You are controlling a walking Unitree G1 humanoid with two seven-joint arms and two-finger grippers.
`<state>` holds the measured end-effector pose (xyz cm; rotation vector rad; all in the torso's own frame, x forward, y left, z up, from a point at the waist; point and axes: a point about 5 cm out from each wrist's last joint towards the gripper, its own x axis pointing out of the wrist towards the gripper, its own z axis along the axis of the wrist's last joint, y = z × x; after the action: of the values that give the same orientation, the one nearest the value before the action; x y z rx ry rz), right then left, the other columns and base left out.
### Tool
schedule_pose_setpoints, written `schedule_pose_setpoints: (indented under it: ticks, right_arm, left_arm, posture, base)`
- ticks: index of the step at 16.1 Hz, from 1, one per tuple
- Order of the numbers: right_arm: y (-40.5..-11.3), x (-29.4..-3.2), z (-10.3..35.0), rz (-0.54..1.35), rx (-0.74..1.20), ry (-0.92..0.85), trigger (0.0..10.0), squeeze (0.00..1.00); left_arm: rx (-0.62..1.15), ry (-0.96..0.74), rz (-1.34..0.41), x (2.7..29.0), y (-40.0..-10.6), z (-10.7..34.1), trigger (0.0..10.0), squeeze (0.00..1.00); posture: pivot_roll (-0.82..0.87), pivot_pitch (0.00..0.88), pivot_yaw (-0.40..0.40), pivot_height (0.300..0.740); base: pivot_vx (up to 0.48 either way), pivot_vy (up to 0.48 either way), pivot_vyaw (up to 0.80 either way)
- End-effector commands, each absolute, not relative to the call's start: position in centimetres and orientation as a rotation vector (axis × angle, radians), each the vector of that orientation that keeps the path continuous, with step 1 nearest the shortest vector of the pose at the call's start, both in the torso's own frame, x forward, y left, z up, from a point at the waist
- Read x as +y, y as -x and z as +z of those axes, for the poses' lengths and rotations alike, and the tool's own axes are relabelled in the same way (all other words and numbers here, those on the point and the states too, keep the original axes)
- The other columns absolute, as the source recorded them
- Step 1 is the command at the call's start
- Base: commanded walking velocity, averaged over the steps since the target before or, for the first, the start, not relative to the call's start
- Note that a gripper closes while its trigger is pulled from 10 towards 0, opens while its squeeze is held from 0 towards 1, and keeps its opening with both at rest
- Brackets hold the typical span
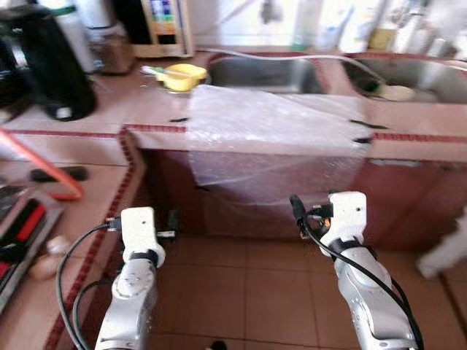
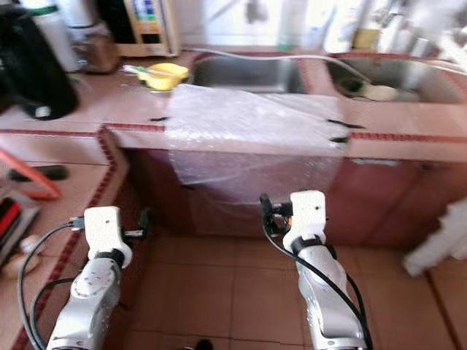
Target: Kitchen organization
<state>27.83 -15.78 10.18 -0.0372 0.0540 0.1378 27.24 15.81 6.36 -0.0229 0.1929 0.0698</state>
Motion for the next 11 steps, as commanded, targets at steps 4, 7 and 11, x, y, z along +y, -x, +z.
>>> schedule_pose_setpoints:
  ticks: [4,7,11]
  right_arm:
    - [-27.7,-16.2,10.5,0.106,0.029,0.053,10.0,0.00]
    - [-27.1,-16.6,10.8,0.091,0.010,0.046,10.0,0.00]
    - [-27.0,-16.7,10.8,0.096,0.008,0.054,10.0,0.00]
  left_arm:
    - [0.179,0.051,-0.022,15.5,-27.3,7.0,10.0,0.00]
    - [0.161,0.042,-0.130,14.7,-26.5,7.4,10.0,0.00]
    - [0.126,0.014,-0.091,15.4,-26.3,7.7,10.0,0.00]
  posture:
    - [-0.07,0.057,0.041,0.740]
    - [-0.07,0.063,0.044,0.740]
    - [-0.06,0.046,0.032,0.740]
  base:
    - [0.000,0.000,0.33]
    - [0.000,0.000,0.00]
    - [0.000,0.000,0.00]
